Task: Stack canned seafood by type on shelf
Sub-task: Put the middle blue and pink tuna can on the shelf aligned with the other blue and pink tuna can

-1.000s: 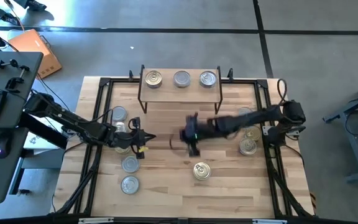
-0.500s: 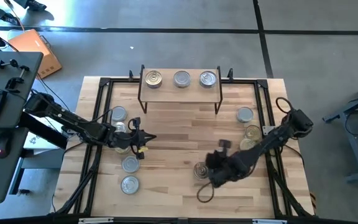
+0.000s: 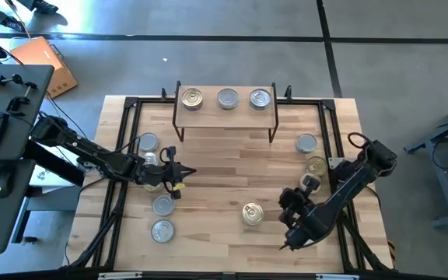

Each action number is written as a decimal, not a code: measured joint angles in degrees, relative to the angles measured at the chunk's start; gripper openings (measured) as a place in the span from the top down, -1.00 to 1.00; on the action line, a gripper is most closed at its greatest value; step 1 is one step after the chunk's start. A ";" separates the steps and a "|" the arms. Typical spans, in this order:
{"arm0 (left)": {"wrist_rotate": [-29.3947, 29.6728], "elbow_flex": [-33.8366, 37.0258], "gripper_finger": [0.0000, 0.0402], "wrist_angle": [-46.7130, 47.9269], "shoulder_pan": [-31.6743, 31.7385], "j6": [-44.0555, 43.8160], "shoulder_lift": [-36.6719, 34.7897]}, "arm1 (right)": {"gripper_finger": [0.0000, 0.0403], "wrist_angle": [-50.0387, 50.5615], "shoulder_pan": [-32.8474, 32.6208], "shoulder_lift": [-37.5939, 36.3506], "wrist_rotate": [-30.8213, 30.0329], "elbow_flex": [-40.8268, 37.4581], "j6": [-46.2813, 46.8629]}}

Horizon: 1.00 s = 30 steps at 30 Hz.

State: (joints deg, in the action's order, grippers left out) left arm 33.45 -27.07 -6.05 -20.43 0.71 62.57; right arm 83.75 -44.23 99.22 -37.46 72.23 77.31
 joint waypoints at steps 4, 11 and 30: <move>-1.51 0.00 1.00 -1.50 0.00 1.11 0.00 | 1.00 -1.13 -0.28 0.00 -1.87 0.00 0.68; -5.44 5.78 1.00 -18.49 -2.14 14.83 0.89 | 1.00 -9.83 0.00 0.00 -7.90 0.00 -3.53; -8.44 12.41 1.00 -34.15 -1.57 15.85 1.49 | 0.60 -49.42 18.75 5.43 27.13 0.00 -51.03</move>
State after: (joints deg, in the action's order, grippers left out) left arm 25.02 -14.66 -40.21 -22.00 16.56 64.05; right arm 34.33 -25.48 104.65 -10.32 72.23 26.28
